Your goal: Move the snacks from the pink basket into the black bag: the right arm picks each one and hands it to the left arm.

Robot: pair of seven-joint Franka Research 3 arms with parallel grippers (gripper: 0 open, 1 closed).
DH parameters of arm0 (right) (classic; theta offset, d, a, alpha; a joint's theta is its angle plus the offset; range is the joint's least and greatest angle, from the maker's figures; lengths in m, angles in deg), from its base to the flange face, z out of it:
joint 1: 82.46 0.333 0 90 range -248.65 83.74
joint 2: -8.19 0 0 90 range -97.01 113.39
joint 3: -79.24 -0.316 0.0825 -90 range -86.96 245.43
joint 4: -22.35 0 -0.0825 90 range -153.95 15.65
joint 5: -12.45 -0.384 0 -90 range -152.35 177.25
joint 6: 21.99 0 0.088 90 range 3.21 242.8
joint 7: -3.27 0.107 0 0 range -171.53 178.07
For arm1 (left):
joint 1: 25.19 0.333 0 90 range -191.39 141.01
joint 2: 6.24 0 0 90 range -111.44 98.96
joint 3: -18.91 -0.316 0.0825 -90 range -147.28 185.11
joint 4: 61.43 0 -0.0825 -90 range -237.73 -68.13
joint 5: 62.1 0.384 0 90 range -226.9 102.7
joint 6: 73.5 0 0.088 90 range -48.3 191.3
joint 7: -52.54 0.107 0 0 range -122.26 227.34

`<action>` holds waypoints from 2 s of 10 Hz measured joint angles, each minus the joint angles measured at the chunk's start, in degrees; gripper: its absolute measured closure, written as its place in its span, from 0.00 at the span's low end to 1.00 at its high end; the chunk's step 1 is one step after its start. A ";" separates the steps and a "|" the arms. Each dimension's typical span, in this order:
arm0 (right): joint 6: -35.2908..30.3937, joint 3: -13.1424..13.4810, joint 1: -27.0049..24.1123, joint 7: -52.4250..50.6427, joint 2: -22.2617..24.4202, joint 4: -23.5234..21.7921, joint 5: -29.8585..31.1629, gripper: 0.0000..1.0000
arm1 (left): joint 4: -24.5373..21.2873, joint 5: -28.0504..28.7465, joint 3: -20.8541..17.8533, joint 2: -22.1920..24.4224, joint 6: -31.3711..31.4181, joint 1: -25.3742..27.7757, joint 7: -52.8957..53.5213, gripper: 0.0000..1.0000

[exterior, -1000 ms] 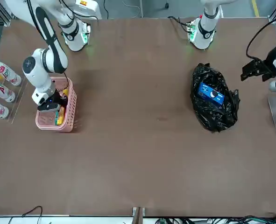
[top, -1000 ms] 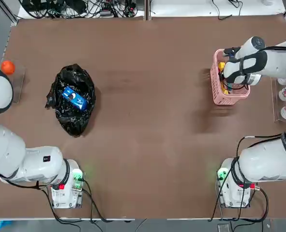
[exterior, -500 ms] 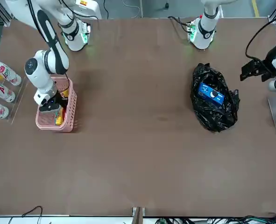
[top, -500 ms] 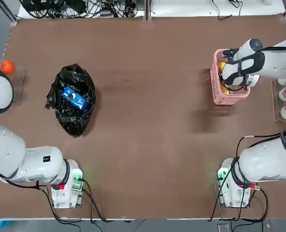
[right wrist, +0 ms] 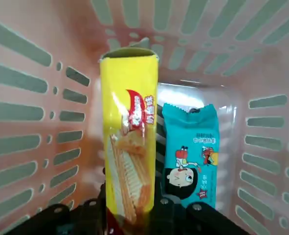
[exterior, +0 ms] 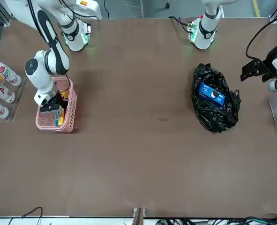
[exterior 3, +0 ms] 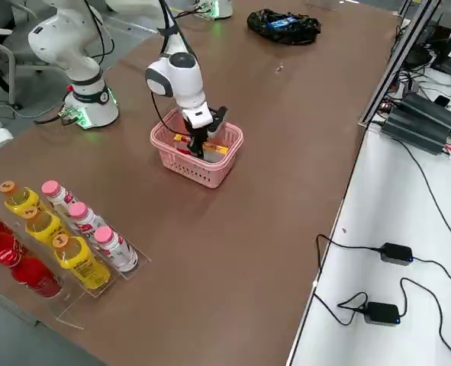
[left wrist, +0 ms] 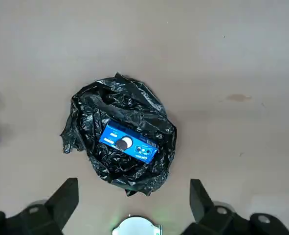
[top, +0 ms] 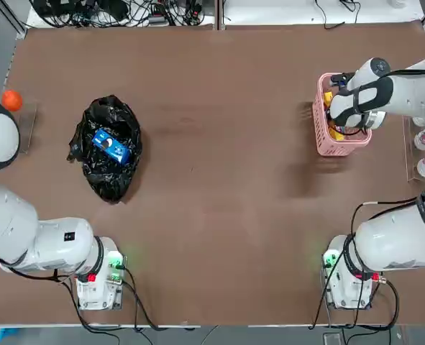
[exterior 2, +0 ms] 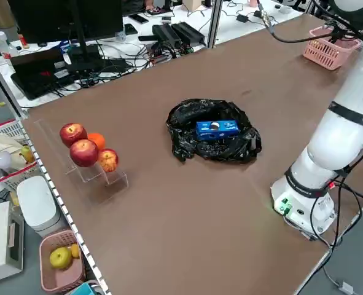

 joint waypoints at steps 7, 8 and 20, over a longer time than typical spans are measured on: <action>-0.61 0.00 0.01 0.03 0.14 0.16 0.00 0.73 | 0.12 0.00 0.01 0.05 0.00 0.05 -0.06 0.00; -2.27 0.04 0.00 0.03 0.41 0.51 0.00 0.73 | 0.12 0.00 0.01 0.06 0.00 0.05 -0.06 0.00; -33.73 0.86 -1.38 -0.38 12.25 10.03 0.00 0.73 | 0.12 0.00 0.75 0.06 0.06 -0.09 -2.47 0.00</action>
